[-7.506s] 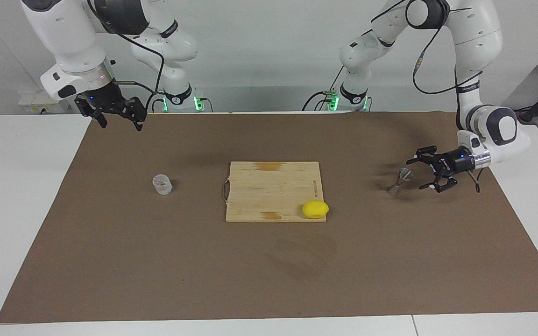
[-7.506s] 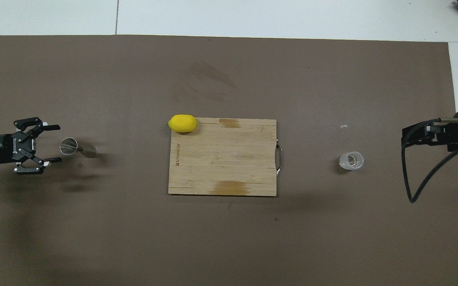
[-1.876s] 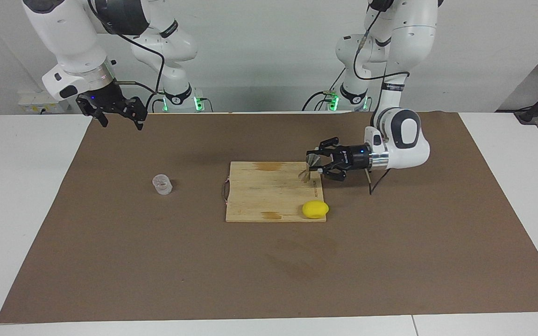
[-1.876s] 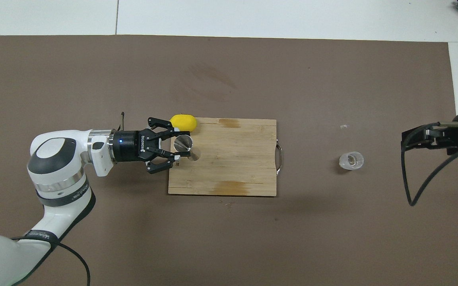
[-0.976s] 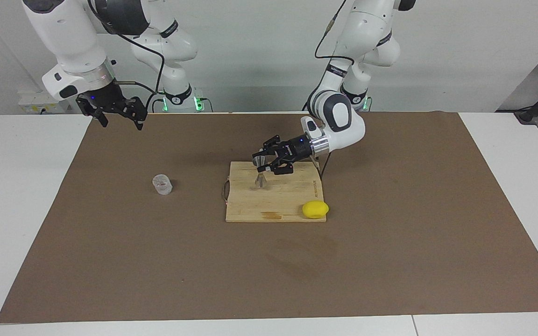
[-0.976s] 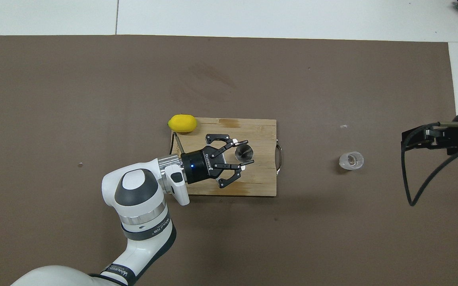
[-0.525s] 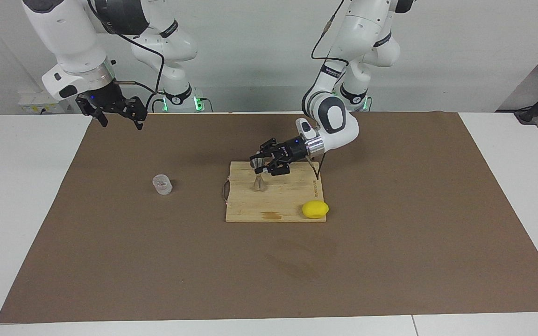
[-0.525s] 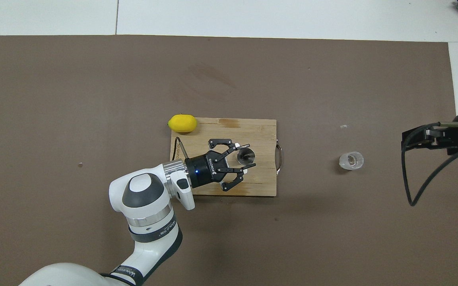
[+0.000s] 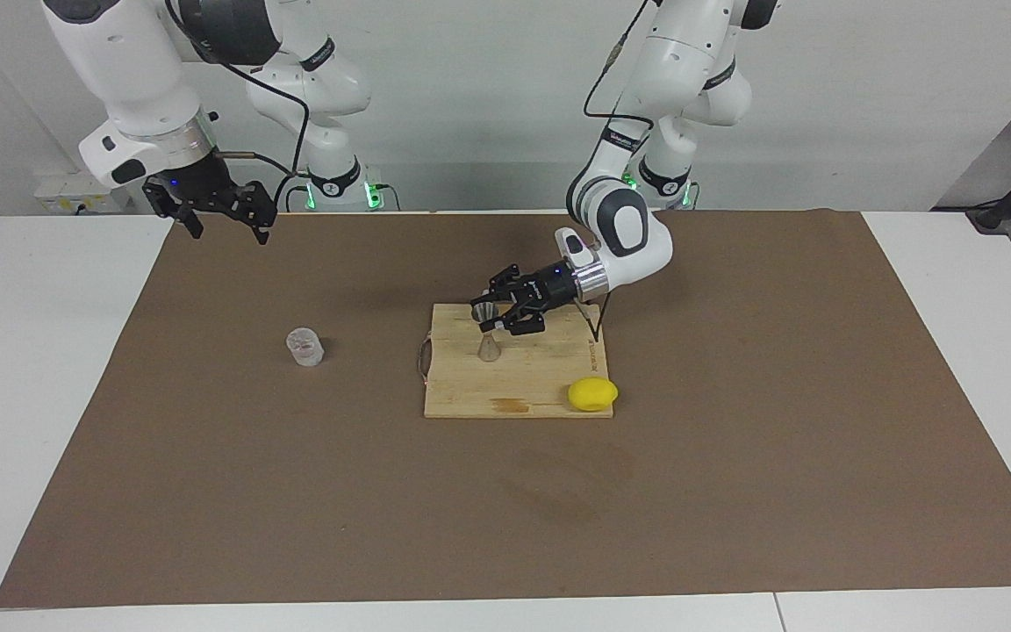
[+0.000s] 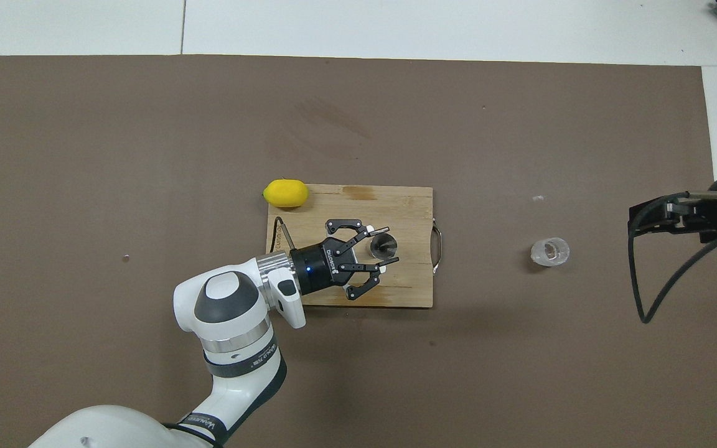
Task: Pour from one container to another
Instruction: 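Lower the metal cup onto the board and open the left gripper, then withdraw the left gripper from the board toward its rest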
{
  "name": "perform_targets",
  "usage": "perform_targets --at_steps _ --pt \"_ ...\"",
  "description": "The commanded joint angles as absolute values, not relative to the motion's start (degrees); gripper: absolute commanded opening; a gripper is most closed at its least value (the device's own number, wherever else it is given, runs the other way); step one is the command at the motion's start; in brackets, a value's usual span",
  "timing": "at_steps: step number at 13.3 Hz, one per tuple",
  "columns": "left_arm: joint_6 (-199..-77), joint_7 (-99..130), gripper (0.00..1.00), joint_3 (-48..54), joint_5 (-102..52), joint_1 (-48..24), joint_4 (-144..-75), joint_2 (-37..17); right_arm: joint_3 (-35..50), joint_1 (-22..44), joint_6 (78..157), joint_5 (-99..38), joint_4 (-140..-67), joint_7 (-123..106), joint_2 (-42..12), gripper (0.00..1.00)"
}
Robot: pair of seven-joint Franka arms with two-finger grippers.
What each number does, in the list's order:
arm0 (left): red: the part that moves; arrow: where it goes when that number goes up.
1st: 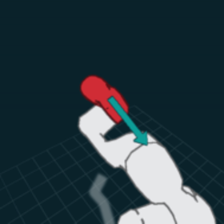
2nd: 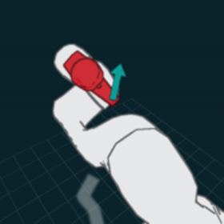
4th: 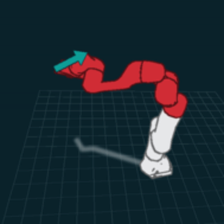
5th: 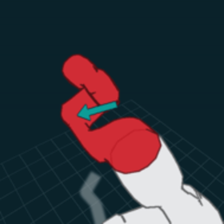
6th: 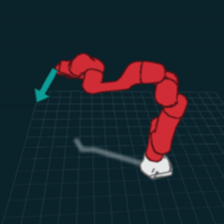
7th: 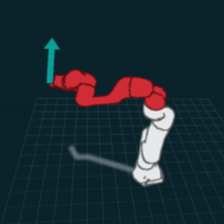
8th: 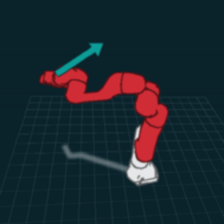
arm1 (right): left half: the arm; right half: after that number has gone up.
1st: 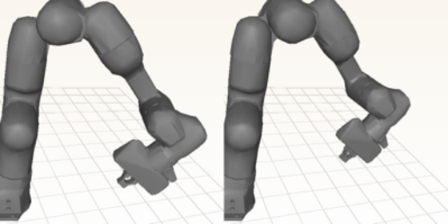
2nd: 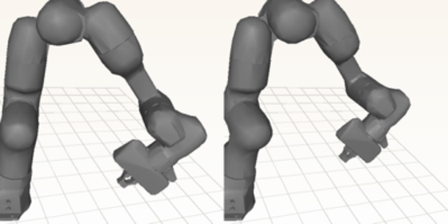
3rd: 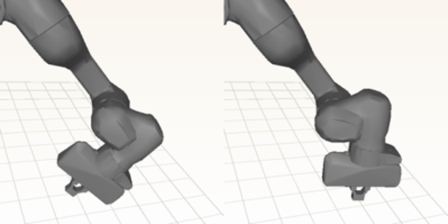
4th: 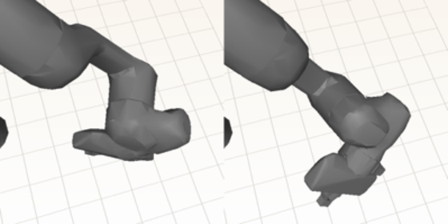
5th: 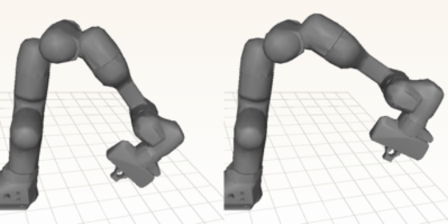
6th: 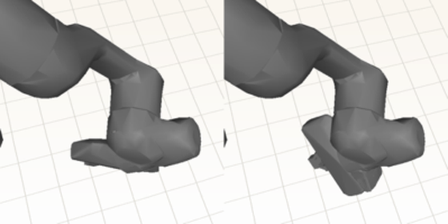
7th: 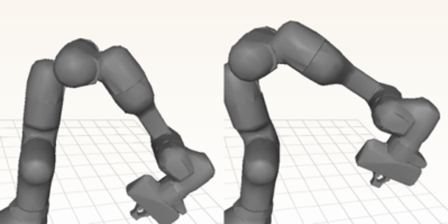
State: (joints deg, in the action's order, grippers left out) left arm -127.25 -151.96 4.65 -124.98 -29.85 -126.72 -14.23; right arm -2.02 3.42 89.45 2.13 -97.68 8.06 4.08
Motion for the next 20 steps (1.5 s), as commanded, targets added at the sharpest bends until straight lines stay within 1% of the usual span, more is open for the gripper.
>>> perform_targets --at_steps 1,2,6,8,11,14,16,18,20 --pt "-127.4 -153.7 0.99 3.7 -126.4 -30.5 -127.4 -14.1 -1.8 3.3 89.4 1.0 -98.6 8.3 5.3 1.0" --pt "-126.7 -153.6 1.0 3.6 -126.3 -30.2 -127.9 -13.9 -1.8 3.3 89.4 1.0 -98.6 8.3 5.3 1.0" --pt "-122.6 -153.8 1.0 3.3 -124.8 -27.3 -130.8 -12.8 -1.8 3.3 89.5 1.0 -98.6 8.3 5.3 1.0" --pt "-119.5 -153.6 1.0 3.3 -122.9 -24.8 -132.7 -11.5 -1.8 3.3 89.4 1.0 -98.6 8.3 5.3 1.0" --pt "-116.8 -153.5 1.0 3.3 -115.0 -18.8 -137.1 -7.9 -1.9 3.1 89.4 1.0 -98.6 8.3 5.3 1.0" --pt "-111.7 -153.2 1.0 3.3 -104.0 -10.6 -139.2 -5.8 -2.5 2.2 89.5 1.0 -98.8 8.3 5.3 1.0" --pt "-107.9 -153.1 1.0 3.3 -92.8 -2.2 -138.5 -5.7 -2.5 1.2 90.8 1.0 -99.1 9.2 5.3 1.0" --pt "-104.8 -153.0 1.0 3.2 -81.7 6.4 -136.0 -6.1 -2.5 -0.3 93.4 1.0 -99.2 13.5 4.8 1.0" --pt "-100.4 -151.2 1.0 3.1 -71.6 14.1 -131.4 -7.1 -2.5 -0.6 96.7 0.9 -101.0 20.4 4.0 0.99"
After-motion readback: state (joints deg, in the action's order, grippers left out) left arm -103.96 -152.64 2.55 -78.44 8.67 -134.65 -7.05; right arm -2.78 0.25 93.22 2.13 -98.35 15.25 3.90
